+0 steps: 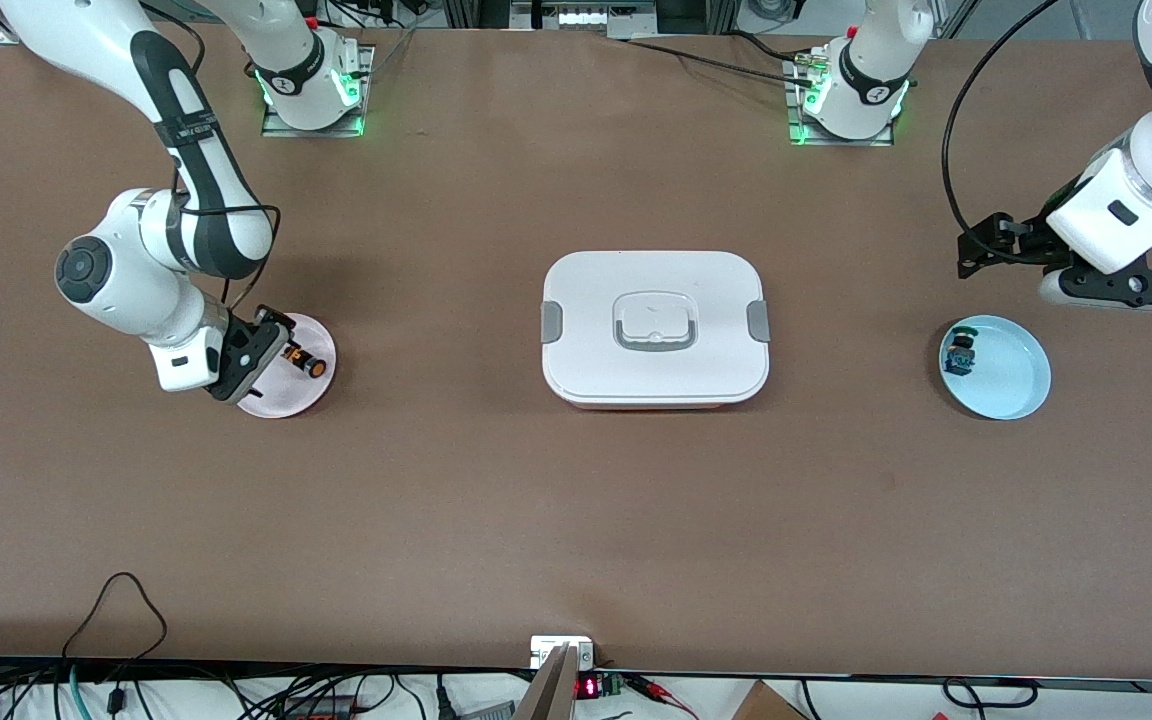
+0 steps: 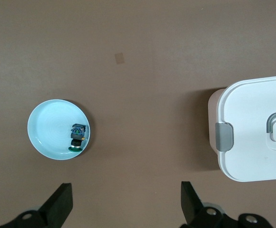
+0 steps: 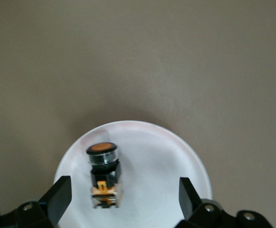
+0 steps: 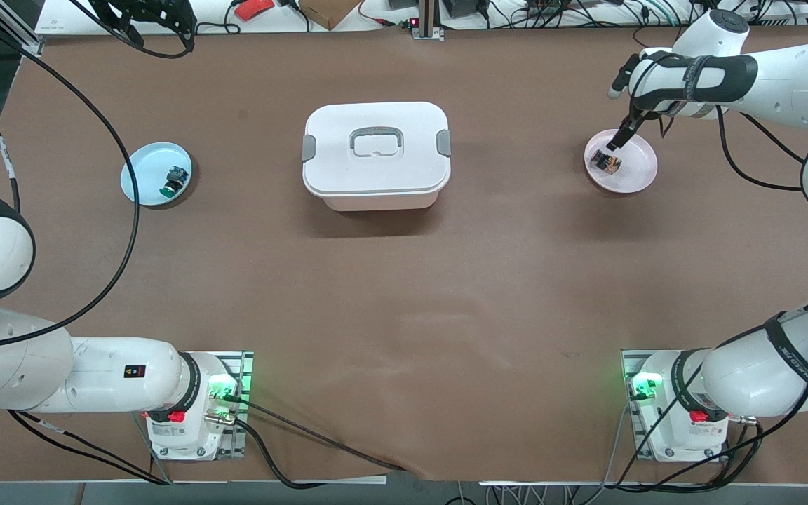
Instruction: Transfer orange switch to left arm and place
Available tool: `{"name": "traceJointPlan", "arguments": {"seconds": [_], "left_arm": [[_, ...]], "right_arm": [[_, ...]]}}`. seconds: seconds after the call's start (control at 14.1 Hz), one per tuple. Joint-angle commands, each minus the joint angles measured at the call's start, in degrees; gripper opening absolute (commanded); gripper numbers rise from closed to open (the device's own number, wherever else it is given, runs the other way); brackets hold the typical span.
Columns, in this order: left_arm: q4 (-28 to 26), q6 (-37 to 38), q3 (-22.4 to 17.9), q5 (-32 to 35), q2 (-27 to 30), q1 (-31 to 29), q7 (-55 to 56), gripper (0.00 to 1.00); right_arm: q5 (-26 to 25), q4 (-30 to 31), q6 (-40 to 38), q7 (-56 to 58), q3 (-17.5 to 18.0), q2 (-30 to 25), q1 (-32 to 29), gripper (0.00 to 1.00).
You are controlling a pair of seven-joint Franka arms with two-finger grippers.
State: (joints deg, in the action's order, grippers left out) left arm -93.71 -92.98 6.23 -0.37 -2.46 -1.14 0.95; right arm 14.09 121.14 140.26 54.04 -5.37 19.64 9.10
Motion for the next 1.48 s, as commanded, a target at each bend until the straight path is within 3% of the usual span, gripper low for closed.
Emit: {"name": "traceJointPlan", "arguments": {"seconds": [0.0,0.35,0.64,1.41], "left_arm": [[1.78,1.22,0.27,-0.86,-0.62,-0.09,0.46,1.0],[1.87,1.22,0.27,-0.77,-0.62,0.0,0.2,1.0],[1.87,1.22,0.27,-0.77,-0.62,0.0,0.11,1.0],[1.87,1.22,0.36,-0.77,-0.62,0.09,0.11,1.0]], "right_arm": [[0.59,-2.39,-2.89,-18.03,-0.07,1.36,-1.1,1.0],[0.76,-8.28,-7.62,-48.98,-0.08,6.64,-1.81,1.0],[2.25,-8.37,-11.32,-61.67,0.54,6.73,-1.19,1.0],[4.19,-8.37,-14.14,-66.17,0.36,8.05,0.21,1.0]]}}
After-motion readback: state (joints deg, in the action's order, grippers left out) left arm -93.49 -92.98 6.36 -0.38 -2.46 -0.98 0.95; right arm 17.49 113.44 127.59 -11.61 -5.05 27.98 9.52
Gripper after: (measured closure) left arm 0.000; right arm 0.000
